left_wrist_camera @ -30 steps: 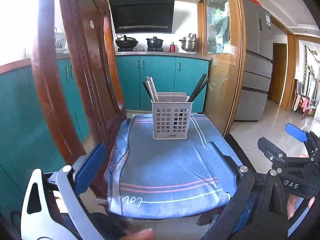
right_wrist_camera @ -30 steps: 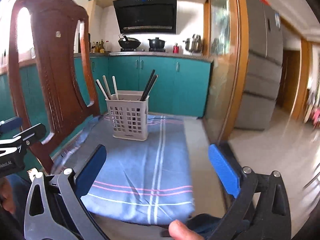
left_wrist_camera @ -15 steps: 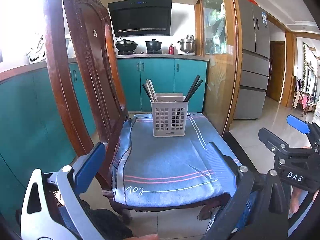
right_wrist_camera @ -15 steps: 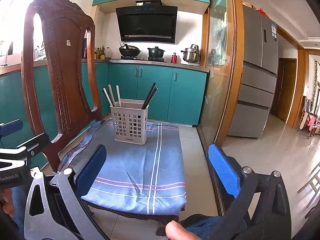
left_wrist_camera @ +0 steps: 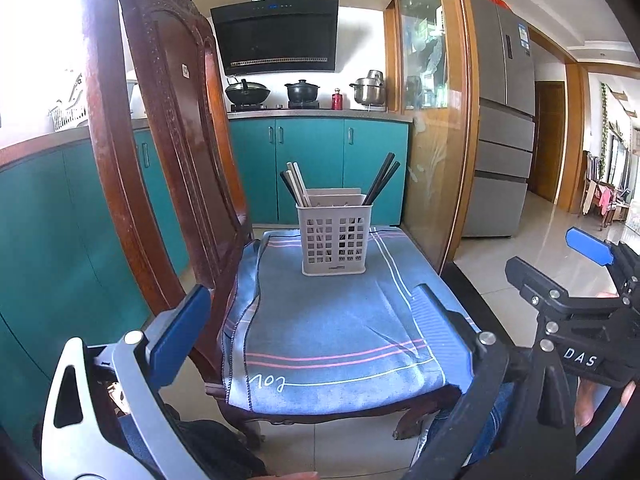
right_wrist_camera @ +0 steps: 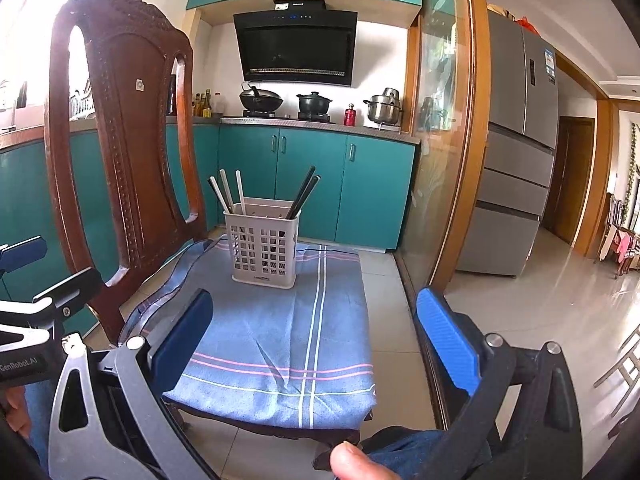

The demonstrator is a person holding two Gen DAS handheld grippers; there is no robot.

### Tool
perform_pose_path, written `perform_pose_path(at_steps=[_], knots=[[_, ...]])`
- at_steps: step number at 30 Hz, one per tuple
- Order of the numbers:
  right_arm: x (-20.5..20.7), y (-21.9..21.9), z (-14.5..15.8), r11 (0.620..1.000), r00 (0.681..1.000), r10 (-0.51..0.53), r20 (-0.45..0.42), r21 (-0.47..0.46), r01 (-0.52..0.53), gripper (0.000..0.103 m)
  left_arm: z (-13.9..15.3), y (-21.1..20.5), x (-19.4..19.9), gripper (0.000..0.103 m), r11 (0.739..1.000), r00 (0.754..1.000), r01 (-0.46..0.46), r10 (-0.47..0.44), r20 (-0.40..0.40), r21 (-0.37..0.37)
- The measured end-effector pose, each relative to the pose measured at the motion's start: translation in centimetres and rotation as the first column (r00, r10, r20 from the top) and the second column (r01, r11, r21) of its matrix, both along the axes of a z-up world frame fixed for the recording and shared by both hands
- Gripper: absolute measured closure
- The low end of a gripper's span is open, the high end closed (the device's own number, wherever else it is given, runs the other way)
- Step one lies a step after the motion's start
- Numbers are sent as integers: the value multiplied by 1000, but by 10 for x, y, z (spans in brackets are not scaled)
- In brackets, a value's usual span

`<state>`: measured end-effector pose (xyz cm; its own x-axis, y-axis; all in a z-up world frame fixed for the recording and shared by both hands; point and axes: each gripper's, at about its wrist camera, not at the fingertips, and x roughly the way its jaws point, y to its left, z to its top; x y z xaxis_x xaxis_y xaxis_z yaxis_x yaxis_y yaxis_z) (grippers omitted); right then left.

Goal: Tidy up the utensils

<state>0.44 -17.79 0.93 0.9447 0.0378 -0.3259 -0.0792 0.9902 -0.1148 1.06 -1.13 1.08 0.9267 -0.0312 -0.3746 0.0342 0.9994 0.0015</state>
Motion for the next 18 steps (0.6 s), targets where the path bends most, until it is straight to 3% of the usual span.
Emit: perform_pose_path(at_steps=[18], knots=[[0, 4, -2, 1000, 1000, 5, -4, -3, -5, 3, 0, -4, -1, 4, 1000, 1000, 11, -11, -7, -1]])
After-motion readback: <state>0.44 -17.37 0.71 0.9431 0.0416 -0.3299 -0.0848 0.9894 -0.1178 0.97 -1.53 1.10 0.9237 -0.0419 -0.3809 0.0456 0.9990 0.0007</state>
